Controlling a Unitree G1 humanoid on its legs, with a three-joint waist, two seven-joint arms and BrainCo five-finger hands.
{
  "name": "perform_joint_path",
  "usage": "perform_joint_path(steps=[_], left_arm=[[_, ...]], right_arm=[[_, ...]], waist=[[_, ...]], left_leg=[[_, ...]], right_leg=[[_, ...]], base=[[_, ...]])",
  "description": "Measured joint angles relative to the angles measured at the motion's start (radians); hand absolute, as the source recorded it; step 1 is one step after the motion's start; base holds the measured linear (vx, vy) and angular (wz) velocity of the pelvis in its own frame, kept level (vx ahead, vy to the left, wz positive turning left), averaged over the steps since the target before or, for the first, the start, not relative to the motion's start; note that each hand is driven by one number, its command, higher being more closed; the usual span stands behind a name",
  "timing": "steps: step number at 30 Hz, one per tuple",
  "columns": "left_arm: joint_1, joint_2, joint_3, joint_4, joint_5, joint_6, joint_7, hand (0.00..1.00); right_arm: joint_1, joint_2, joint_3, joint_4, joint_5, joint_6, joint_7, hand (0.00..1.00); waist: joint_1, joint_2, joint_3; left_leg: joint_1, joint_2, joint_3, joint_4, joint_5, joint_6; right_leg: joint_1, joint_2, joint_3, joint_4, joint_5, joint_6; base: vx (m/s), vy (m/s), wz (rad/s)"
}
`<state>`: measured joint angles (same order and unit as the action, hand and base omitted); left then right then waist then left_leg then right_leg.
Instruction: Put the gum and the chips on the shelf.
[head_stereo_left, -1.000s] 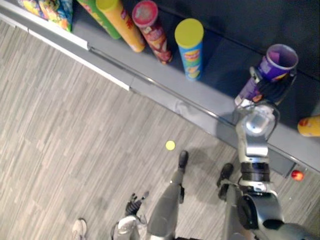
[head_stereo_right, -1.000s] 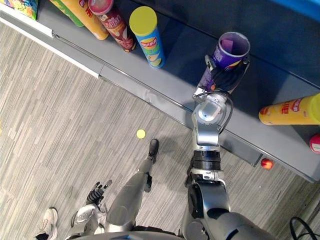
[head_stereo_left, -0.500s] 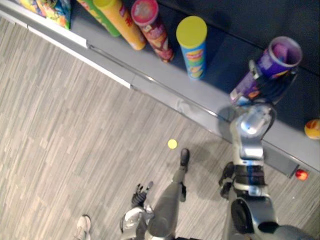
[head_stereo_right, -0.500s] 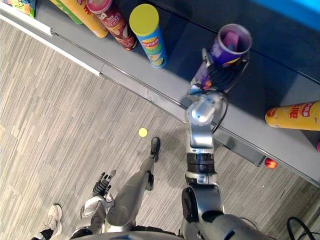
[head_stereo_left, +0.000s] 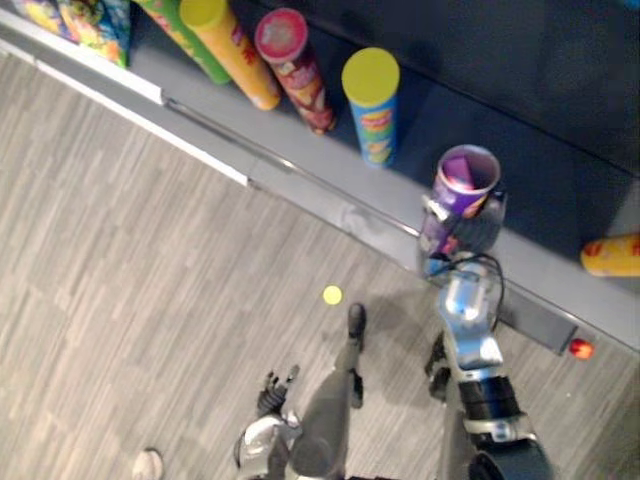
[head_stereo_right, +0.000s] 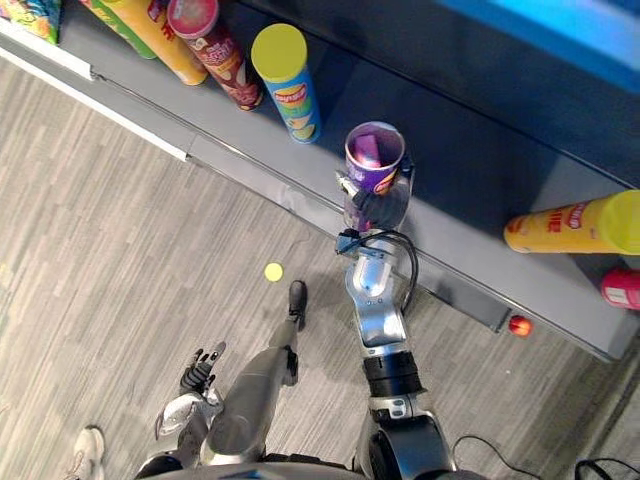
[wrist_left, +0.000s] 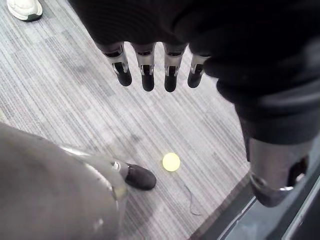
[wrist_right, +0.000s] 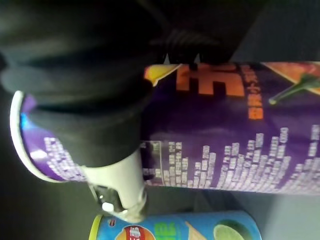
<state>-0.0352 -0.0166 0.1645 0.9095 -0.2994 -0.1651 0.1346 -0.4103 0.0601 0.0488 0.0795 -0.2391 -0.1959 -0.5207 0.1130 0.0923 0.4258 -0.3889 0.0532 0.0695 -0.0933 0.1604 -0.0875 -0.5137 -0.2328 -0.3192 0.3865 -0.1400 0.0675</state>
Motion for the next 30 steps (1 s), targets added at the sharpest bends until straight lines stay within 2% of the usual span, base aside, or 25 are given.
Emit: perform_joint_path(steps=[4, 12, 18, 30], left_arm=[[0.000, 0.010, -0.008, 0.002, 0.002, -0.002, 0.000, 0.00], [0.000, 0.013, -0.022, 0.002, 0.001, -0.019, -0.001, 0.00], [0.000, 0.013, -0.026, -0.002, -0.001, -0.021, -0.004, 0.00], [-0.001, 0.013, -0.029, -0.005, -0.001, -0.021, -0.011, 0.00]], right_arm=[[-0.056, -0.003, -0.035, 0.062, 0.000, -0.016, 0.000, 1.00], [-0.152, -0.006, -0.133, 0.095, 0.004, 0.018, -0.080, 1.00], [-0.180, -0.012, -0.171, 0.095, 0.005, 0.026, -0.106, 1.00], [-0.188, -0.013, -0.193, 0.081, 0.022, 0.044, -0.108, 1.00]], waist=[[0.000, -0.001, -0.001], [0.003, -0.001, -0.001], [0.007, -0.001, -0.001], [0.016, -0.001, -0.001]], left_leg=[[0.002, 0.002, 0.002, 0.000, 0.001, 0.001], [-0.004, 0.002, 0.003, 0.000, 0.001, 0.001], [-0.011, 0.002, 0.006, 0.000, 0.001, 0.000], [-0.012, 0.002, 0.008, 0.000, 0.000, 0.000]], right_leg=[[0.000, 0.003, 0.002, -0.002, 0.000, 0.000], [-0.007, 0.003, 0.002, 0.000, -0.001, 0.000], [-0.018, 0.001, 0.002, 0.013, -0.001, -0.001], [-0.023, -0.001, 0.002, 0.021, -0.004, -0.005]], base=[[0.04, -0.024, -0.02], [0.02, -0.010, 0.00], [0.00, 0.000, 0.00], [0.00, 0.000, 0.00]])
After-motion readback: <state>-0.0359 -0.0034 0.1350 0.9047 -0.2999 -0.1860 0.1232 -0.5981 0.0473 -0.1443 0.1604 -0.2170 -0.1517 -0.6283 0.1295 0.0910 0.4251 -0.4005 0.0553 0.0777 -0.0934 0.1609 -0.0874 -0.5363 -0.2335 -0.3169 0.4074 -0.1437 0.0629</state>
